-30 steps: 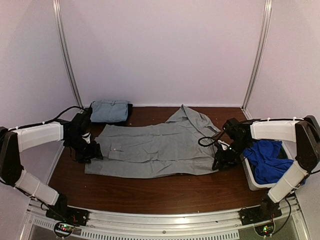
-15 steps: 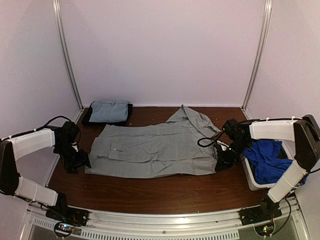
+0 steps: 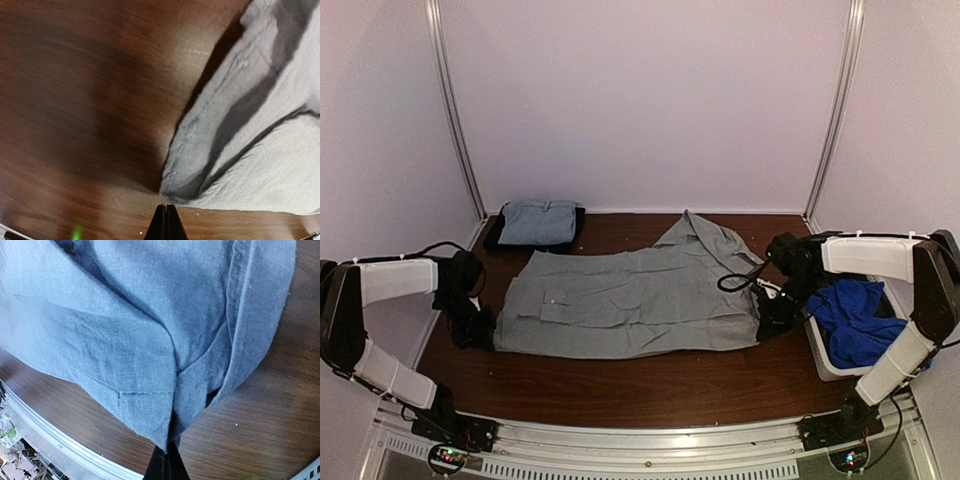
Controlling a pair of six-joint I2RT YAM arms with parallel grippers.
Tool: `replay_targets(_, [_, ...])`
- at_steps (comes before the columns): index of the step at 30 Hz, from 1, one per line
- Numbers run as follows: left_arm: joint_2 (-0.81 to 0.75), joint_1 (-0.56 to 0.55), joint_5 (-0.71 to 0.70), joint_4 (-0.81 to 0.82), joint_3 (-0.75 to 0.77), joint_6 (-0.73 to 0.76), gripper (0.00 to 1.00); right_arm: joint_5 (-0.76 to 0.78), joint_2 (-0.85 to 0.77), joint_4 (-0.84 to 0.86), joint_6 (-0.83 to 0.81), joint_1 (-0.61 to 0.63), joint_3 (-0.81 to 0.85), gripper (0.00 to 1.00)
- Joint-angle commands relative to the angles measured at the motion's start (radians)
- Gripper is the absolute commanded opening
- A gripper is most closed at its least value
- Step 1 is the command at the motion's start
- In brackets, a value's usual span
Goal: Fold and stack the mixed laundry pile
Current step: Smooth out the 1/3-folded shirt at the center of the board.
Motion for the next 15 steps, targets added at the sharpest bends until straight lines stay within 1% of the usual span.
replay_targets(1, [-0.068,0.024,-0.068,-0.13,0.089,0.008,0.0,0.08,-0.065,-0.116,-0.025,-0.006,0.003,0.0])
replay_targets(5, [-0.107,0.041,-0.103,-0.229,0.11,0.025,0.0,0.062,-0.111,-0.104,0.003,0.015,-0.055,0.0])
replay_targets(7, [-0.119,0.042,-0.106,-0.247,0.103,0.029,0.0,0.055,-0.086,-0.127,0.011,0.035,-0.051,0.0])
replay_targets(8, [-0.124,0.043,-0.078,-0.237,0.094,0.034,0.0,0.053,-0.072,-0.133,0.019,0.045,-0.054,0.0])
replay_targets(9, [-0.126,0.044,-0.013,-0.19,0.078,0.053,0.0,0.046,-0.066,-0.127,0.031,0.054,-0.066,0.0])
replay_targets(10, [-0.123,0.044,0.056,-0.153,0.057,0.056,0.09,0.033,-0.065,-0.116,0.043,0.057,-0.081,0.0])
replay_targets(11, [-0.121,0.043,0.105,-0.112,0.038,0.057,0.28,0.025,-0.066,-0.105,0.054,0.057,-0.097,0.0])
replay_targets(12, [-0.125,0.042,0.136,-0.073,0.018,0.058,0.44,0.024,-0.066,-0.096,0.064,0.057,-0.11,0.0])
replay_targets(13, [-0.129,0.043,0.145,-0.032,0.005,0.06,0.51,0.024,-0.066,-0.091,0.071,0.057,-0.119,0.0])
replay_targets(15, [-0.12,0.043,0.164,0.033,-0.008,0.082,0.53,0.031,-0.07,-0.083,0.087,0.057,-0.121,0.0])
